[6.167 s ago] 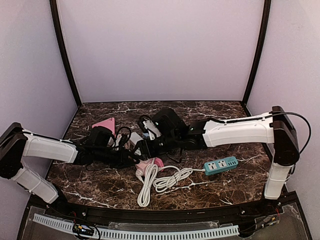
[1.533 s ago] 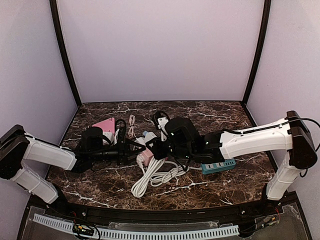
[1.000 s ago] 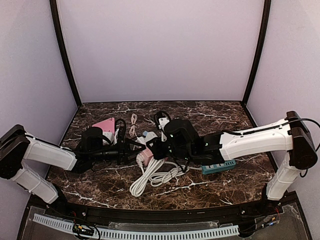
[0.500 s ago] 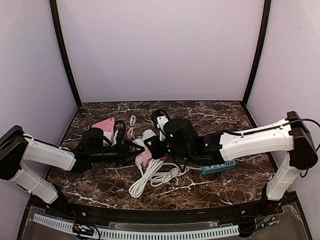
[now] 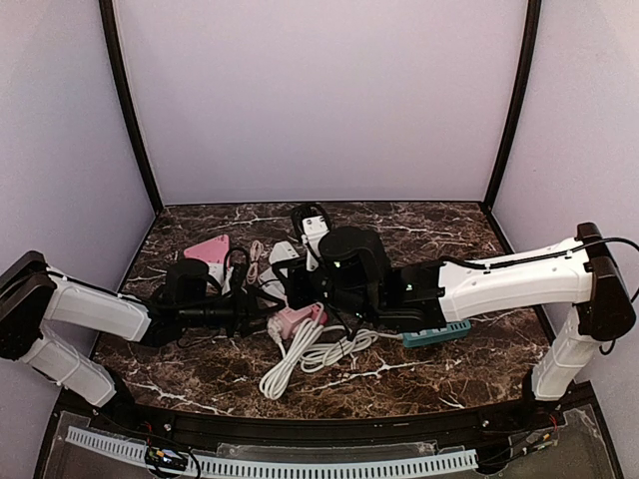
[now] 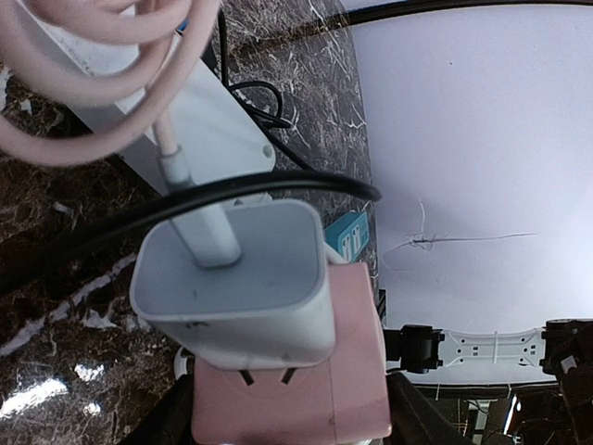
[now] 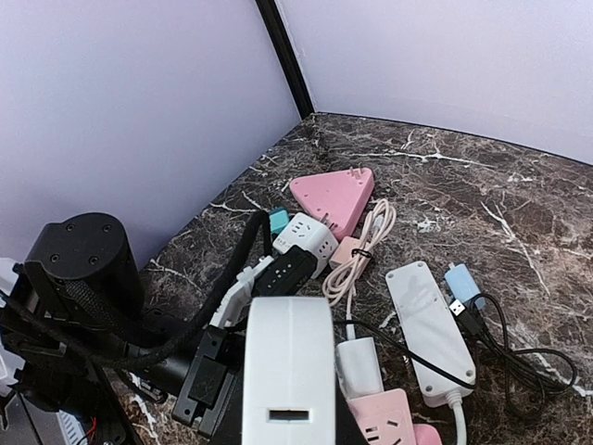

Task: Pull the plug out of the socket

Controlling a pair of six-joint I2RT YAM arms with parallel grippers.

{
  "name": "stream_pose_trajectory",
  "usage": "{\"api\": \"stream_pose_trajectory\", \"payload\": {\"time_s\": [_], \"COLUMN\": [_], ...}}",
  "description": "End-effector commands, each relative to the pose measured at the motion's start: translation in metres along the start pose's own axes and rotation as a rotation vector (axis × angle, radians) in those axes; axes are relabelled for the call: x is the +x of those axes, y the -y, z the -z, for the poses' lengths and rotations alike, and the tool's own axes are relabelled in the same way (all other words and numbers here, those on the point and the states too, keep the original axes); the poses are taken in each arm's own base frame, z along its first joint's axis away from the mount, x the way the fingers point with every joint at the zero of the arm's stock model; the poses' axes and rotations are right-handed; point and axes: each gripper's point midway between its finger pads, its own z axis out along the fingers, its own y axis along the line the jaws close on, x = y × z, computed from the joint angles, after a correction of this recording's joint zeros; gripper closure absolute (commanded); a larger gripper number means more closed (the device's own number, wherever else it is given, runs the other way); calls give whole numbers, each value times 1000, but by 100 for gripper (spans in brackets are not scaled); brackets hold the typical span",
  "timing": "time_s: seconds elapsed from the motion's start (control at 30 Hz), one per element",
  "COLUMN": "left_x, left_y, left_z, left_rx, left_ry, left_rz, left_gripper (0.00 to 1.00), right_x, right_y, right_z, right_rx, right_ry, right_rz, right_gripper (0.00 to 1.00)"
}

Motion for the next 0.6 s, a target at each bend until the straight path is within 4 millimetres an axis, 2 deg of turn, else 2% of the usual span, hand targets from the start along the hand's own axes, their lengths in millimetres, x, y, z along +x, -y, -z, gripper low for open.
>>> {"api": "stream_pose_trajectory", "payload": {"time_s": [0.0, 0.13, 0.23, 0.4, 0.53, 0.57], "left_x": [-2, -1, 1, 3, 2, 2], "left_y": [19, 22, 29, 39, 47, 48], "left_z": [6, 7, 9, 14, 21, 23], "left_rx": [59, 64, 79, 86, 96, 100], "left_ry": [16, 5, -13, -30, -20, -16], "left_rz": [-55, -89, -138, -245, -288, -293], "left_gripper": [68, 68, 68, 68, 68, 68], "right_x": [-12, -18, -21, -19, -7, -2], "right_y": [2, 9, 23, 62, 96, 110], "right_z": [4, 13, 22, 30, 29, 27], "right_rx": [24, 53, 90, 146, 136, 139], "right_ry": [45, 62, 67, 16, -62, -89], "right_rz": [14, 47, 82, 89, 15, -16], "right_gripper": [100, 100, 100, 100, 100, 100]}}
